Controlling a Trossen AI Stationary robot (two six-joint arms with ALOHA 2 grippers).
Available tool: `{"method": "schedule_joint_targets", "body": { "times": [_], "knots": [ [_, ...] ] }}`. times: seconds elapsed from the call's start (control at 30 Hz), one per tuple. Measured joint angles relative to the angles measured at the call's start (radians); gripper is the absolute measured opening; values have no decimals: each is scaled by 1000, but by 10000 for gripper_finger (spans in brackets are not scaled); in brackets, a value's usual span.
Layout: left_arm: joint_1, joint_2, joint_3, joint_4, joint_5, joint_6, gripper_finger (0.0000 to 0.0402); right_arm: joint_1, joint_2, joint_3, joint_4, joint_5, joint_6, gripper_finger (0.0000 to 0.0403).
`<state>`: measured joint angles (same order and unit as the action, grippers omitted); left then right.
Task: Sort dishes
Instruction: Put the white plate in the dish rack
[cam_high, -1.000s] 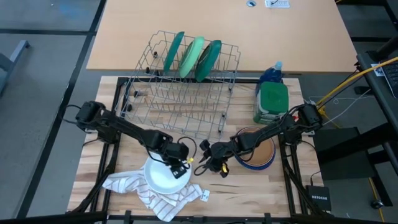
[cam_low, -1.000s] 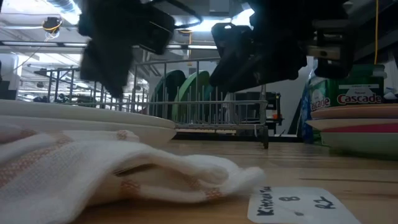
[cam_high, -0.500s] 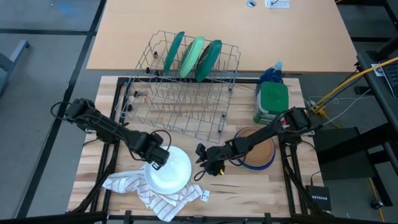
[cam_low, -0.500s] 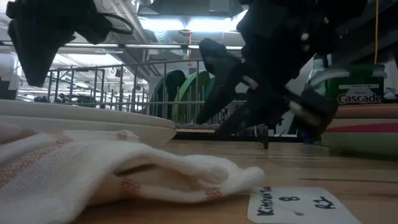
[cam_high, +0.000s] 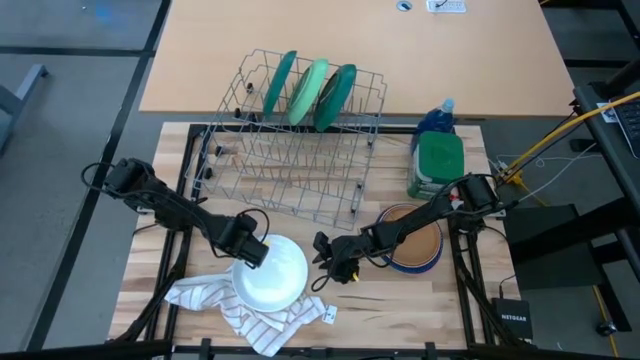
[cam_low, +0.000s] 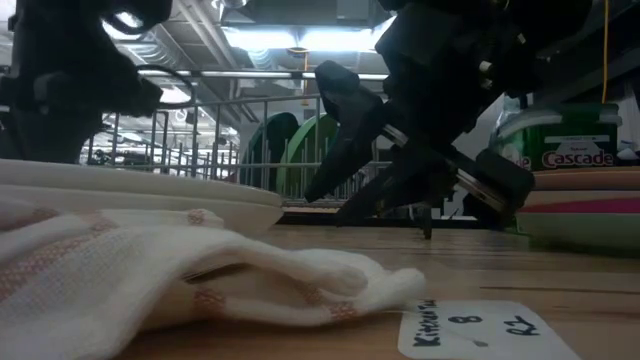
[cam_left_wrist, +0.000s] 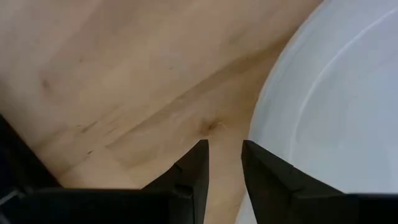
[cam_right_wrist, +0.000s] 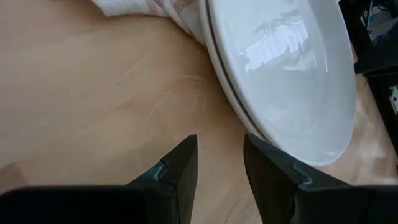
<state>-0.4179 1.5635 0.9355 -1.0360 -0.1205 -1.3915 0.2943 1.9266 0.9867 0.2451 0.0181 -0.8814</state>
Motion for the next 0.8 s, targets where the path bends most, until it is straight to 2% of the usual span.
{"method": "schedule_joint_targets", "body": {
  "times": [0.23,0.6,0.8],
  "knots": [
    [0,0,-58,78,18,-16,88,0,0,0,0,-2,0,133],
    [1,0,-59,214,28,-21,88,1,0,0,99,-7,-2,133],
    [1,0,-59,221,30,-46,88,1,0,-1,12,-43,-42,133]
  ]
}}
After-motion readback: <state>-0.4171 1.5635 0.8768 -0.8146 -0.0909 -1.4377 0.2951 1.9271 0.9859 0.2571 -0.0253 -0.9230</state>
